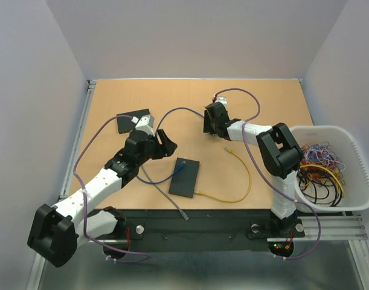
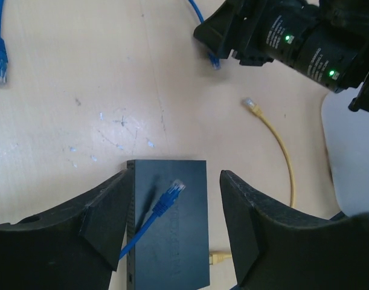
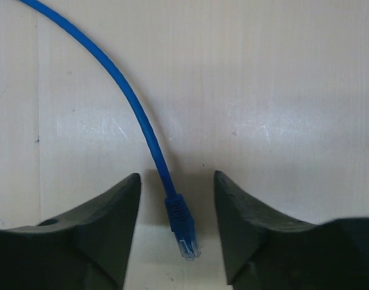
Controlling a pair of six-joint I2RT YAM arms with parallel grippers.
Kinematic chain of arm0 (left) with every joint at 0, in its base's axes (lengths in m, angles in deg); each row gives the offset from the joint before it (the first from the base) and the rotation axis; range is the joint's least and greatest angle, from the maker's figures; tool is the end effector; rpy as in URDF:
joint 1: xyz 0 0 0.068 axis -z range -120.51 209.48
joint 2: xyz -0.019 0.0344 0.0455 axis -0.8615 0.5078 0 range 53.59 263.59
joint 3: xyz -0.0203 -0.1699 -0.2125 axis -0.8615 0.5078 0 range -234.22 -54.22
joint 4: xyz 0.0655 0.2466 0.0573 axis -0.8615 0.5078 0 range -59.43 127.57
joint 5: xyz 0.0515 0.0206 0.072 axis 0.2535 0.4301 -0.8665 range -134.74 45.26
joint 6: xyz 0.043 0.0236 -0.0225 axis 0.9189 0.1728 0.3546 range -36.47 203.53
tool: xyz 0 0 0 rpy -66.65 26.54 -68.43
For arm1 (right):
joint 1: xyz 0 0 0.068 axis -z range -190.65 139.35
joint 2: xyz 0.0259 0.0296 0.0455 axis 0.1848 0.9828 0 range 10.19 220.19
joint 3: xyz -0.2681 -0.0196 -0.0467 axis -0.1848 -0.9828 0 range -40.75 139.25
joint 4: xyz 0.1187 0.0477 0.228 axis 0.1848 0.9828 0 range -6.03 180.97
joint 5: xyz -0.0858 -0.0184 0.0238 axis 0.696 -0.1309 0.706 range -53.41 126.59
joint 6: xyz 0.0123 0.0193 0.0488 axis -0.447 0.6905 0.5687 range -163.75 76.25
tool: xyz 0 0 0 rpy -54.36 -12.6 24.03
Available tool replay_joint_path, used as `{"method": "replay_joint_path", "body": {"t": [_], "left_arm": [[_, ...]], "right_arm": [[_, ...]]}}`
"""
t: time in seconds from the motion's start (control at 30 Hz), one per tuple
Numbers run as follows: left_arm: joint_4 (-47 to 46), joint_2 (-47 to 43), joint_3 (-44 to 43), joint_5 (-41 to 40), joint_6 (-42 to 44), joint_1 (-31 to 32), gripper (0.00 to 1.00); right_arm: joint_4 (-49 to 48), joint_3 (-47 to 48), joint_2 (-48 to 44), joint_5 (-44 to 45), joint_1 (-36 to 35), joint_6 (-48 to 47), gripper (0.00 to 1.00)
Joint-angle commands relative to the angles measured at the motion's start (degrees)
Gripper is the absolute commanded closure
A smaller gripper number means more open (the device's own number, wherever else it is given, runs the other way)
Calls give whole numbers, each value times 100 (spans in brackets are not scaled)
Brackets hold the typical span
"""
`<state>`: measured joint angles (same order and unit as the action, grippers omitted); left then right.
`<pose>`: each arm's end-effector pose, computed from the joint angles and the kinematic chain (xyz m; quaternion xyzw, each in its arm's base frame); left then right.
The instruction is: Insert the plug into the switch port
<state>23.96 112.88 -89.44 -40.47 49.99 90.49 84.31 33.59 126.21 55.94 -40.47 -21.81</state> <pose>0.2024 -0.1248 0.2624 0.0042 0.8059 -0.3411 0.4839 0.3864 0.2079 0.1606 0.0063 0.9032 0.0368 0.4277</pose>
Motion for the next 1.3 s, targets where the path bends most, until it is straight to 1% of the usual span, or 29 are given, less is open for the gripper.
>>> {"method": "replay_joint_path", "body": {"t": [0.0, 0.03, 0.07, 0.17, 0.2, 0.23, 0.27, 0.3, 0.4, 0.5, 0.53, 0.63, 0.67, 0.73, 0.77, 0.8, 0.83, 0.9, 1.0, 1.1, 1.13, 1.27], "left_arm": [[-7, -216, 86, -76, -56, 55, 31], [-7, -216, 94, -84, -65, 72, 31], [-7, -233, 129, -76, -74, 81, 32], [-16, -242, 182, -93, -109, 160, 33], [-7, -251, 226, -93, -126, 186, 33], [-15, -268, 244, -102, -127, 230, 34], [-16, -277, 270, -120, -135, 257, 34], [-33, -303, 279, -102, -135, 274, 34], [-77, -409, 332, -102, -127, 432, 35], [-217, -523, 419, -76, -74, 626, 35], [-348, -550, 489, -76, -56, 739, 35], [-648, -559, 595, -14, -74, 881, 35], [-753, -559, 674, 12, -82, 925, 35], [-1059, -550, 753, 82, -135, 1030, 36], [-1166, -550, 823, 100, -188, 1074, 37], [-1271, -558, 859, 117, -205, 1100, 37], [-1446, -550, 903, 135, -232, 1196, 38], [-1588, -506, 903, 126, -223, 1294, 38], [-1799, -296, 781, -57, -101, 1627, 39], [-1861, 29, 587, -260, -12, 2005, 39], [-2027, 178, 569, -286, -30, 2058, 39], [-2677, 548, 595, -155, -232, 2217, 38]], "right_arm": [[116, 370, 148, -212, -15, -102, 51], [116, 379, 174, -248, -15, -93, 54], [124, 388, 209, -265, -15, -75, 62], [124, 388, 254, -415, -15, -58, 72], [124, 379, 262, -467, -15, -49, 80], [124, 370, 262, -555, -15, -23, 85], [116, 361, 254, -590, -15, -14, 98], [116, 353, 210, -608, -6, 21, 100], [116, 221, 52, -591, -6, 179, 100], [107, -60, -360, -634, 47, 591, 100], [89, -304, -675, -730, 90, 897, 100], [37, -718, -1195, -915, 91, 1373, 100], [10, -1033, -1579, -968, 99, 1688, 100], [10, -1307, -1907, -1143, 99, 1963, 100], [-164, -1474, -2256, -1214, 82, 2181, 100], [-201, -1711, -2399, -1284, 91, 2262, 99], [-244, -1843, -2696, -1416, 91, 2402, 100], [-262, -2028, -2962, -1513, 82, 2499, 100], [-332, -2520, -3409, -1663, 47, 2667, 100], [-420, -2819, -3840, -1707, 29, 2877, 99], [-473, -3038, -3973, -1759, 12, 2948, 100], [-737, -3347, -4378, -1909, -94, 3246, 99]]}}
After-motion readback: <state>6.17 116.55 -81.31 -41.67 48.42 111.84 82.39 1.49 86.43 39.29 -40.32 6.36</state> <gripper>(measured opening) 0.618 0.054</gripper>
